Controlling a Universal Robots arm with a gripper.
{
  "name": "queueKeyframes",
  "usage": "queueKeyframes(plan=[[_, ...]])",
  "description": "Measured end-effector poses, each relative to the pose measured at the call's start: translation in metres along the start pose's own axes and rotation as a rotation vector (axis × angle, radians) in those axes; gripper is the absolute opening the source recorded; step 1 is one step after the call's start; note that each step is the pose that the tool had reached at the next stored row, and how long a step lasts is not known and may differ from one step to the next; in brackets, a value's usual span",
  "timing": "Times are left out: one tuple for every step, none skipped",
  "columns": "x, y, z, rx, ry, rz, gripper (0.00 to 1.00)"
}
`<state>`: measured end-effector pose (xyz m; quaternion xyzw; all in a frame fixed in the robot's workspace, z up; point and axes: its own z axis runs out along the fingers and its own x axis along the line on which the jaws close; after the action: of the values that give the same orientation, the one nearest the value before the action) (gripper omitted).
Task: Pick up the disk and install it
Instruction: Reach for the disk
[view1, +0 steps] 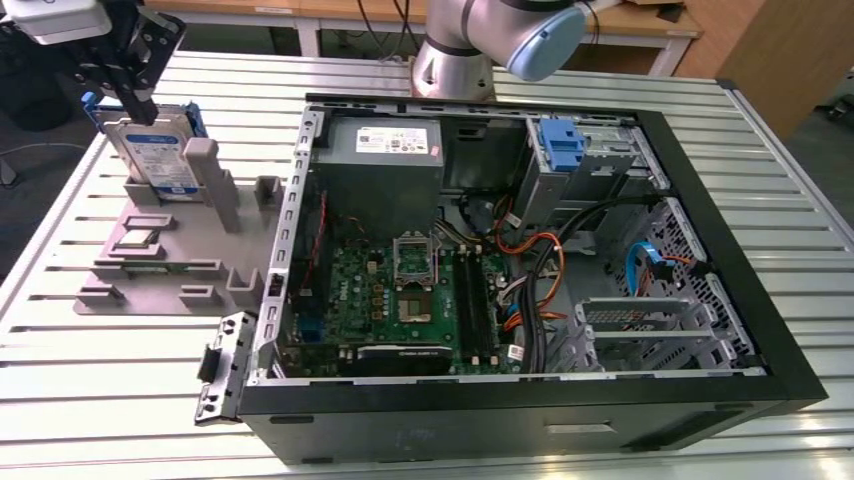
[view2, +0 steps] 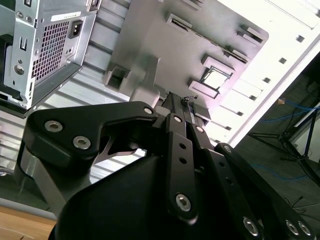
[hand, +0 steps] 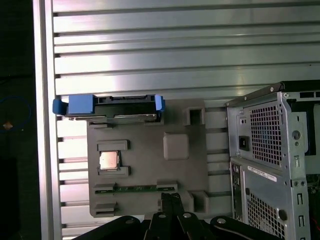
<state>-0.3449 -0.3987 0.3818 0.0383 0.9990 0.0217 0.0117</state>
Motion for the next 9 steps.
queueKeyframes(plan=[[0.0,0.0,0.0,0.0,-0.0001,0.0,0.1],[0.0,0.0,0.0,0.0,0.0,0.0,0.1],[0.0001,0.0,0.0,0.0,-0.0001,0.0,0.1],[0.0001,0.0,0.0,0.0,0.0,0.0,0.1],[0.0002,0.0,0.0,0.0,-0.0001,0.0,0.1],[0.0006,-0.0001,0.0001,0.0,-0.0001,0.0,0.1],[0.0011,-0.0001,0.0001,0.0,-0.0001,0.0,0.1],[0.0019,-0.0001,0.0001,0.0,-0.0001,0.0,0.1],[0.0032,-0.0003,0.0002,0.0,-0.0001,0.0,0.1]])
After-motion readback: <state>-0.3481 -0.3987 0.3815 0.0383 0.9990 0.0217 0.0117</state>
